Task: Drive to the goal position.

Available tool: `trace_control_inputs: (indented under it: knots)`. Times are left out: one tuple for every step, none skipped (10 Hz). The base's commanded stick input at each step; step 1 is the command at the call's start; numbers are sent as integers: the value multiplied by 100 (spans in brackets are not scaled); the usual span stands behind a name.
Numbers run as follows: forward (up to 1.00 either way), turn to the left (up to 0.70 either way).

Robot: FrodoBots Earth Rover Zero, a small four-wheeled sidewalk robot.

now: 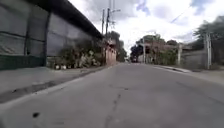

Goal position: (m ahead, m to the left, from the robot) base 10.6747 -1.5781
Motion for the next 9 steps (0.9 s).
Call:
trace_control_inputs:
  knots:
    - [100,0]
    - [100,0]
    - [100,0]
    - [100,0]
    - [100,-1]
    - [100,-2]
    - [100,-2]
    - [100,-3]
    - [100,-3]
